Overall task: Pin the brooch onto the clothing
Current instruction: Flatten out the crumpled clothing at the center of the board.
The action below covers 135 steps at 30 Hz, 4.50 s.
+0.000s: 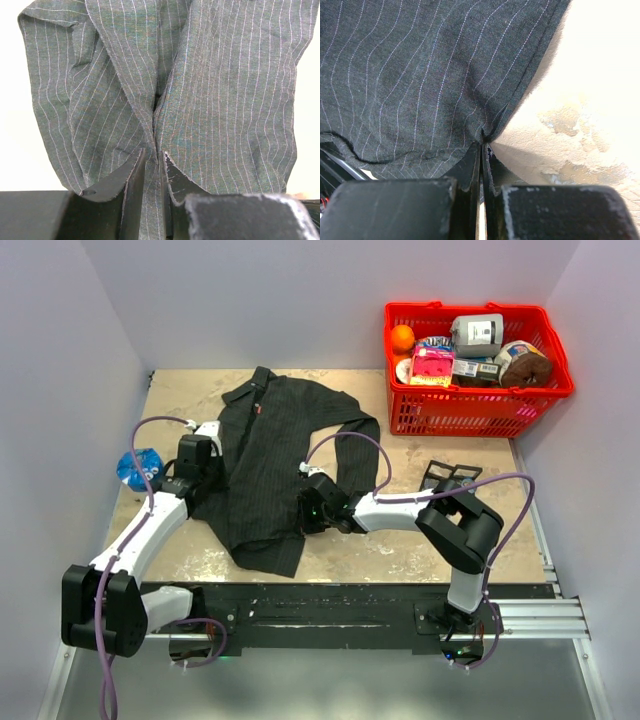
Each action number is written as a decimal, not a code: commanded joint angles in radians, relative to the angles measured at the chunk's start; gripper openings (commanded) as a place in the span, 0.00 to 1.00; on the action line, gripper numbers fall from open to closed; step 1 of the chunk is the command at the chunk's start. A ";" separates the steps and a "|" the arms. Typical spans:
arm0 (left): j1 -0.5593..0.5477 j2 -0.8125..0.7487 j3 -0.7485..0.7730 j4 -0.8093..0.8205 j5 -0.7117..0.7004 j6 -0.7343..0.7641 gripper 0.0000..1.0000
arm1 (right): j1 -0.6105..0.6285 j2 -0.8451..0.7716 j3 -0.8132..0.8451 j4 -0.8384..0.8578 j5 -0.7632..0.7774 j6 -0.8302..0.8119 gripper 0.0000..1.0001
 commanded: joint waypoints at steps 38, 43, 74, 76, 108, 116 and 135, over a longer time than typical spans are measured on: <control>0.160 0.438 0.826 -0.093 -0.405 0.225 0.00 | -0.246 -0.343 -0.136 -0.328 0.365 -0.157 0.00; 0.171 0.629 1.035 -0.093 -0.443 0.298 0.00 | -0.247 -0.342 -0.128 -0.330 0.368 -0.162 0.00; 0.165 0.031 0.209 0.095 -0.029 0.124 0.99 | 0.283 0.061 0.355 0.001 0.160 -0.728 0.72; 0.165 0.026 0.212 0.098 -0.026 0.123 0.99 | 0.285 0.100 0.393 0.001 0.172 -0.731 0.72; 0.166 -0.009 0.201 0.097 -0.072 0.130 0.99 | 0.187 0.056 0.539 -0.212 -0.109 -0.682 0.04; 0.165 -0.005 0.195 0.097 -0.061 0.132 0.99 | 0.165 0.057 0.544 -0.263 0.061 -0.634 0.66; 0.171 0.044 0.201 0.091 -0.047 0.121 0.99 | 0.441 0.040 0.441 0.032 -0.010 -0.764 0.69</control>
